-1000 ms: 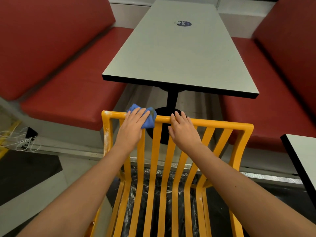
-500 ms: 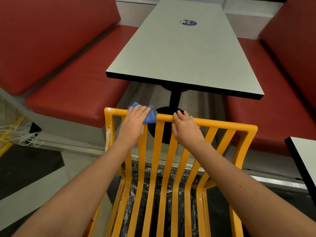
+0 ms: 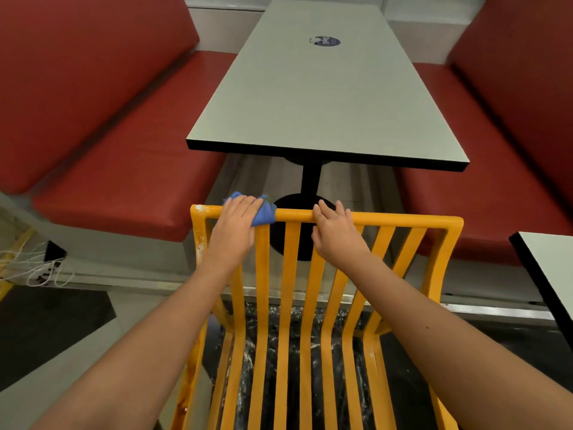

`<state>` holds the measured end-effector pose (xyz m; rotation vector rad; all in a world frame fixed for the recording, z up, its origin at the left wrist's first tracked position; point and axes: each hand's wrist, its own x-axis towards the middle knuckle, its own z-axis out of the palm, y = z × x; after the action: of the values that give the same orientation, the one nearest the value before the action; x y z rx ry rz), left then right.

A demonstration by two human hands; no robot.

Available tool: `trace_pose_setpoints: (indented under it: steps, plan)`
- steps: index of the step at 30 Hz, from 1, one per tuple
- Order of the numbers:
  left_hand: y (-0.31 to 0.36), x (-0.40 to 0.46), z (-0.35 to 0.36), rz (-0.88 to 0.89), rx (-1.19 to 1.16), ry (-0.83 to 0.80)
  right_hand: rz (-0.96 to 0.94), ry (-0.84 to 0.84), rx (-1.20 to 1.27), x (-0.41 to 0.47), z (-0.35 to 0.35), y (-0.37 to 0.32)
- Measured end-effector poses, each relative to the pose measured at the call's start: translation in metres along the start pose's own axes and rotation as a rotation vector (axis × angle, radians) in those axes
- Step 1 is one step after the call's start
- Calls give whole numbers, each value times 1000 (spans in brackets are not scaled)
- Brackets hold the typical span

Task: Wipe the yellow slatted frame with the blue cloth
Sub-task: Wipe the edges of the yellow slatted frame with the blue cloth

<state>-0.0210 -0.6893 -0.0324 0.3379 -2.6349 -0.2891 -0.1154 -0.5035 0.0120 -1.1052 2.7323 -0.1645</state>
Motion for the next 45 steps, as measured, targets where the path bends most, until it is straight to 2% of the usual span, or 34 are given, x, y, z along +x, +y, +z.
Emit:
trace_pose_setpoints:
  steps: [2, 5, 9, 14, 18, 22, 26, 30, 34, 39, 42, 45]
  plan:
    - [14, 1, 5, -34, -16, -9, 16, 1, 18, 0, -1, -2]
    - [26, 4, 11, 88, -22, -28, 31, 2, 35, 1, -2, -4]
    - [5, 8, 0, 201, -47, -24, 29, -13, 53, 1, -3, -2]
    - [-32, 10, -16, 142, -30, -74, 34, -14, 76, 0, -5, -2]
    - [-15, 11, -11, 72, -32, -54, 51, -11, 66, 0, -4, -4]
    - [10, 10, 8, 120, -19, -16, 67, -3, 51, 1, -2, -8]
    - [-11, 3, 2, 203, -50, 30, 60, -7, 24, 0, -1, -5]
    - [-50, -8, -17, 137, -28, 47, 64, -8, 32, 0, -2, -7]
    - [-38, -5, -13, 76, -18, 17, 87, 1, 46, 2, -1, -11]
    - [-11, -3, 1, 159, -32, -20, 112, 14, 33, 4, 2, -13]
    - [-22, -3, -1, 218, -27, 16, 110, 21, 29, 4, 2, -12]
    - [-43, -8, -7, 173, -47, 53, 108, 24, 34, 4, 3, -11]
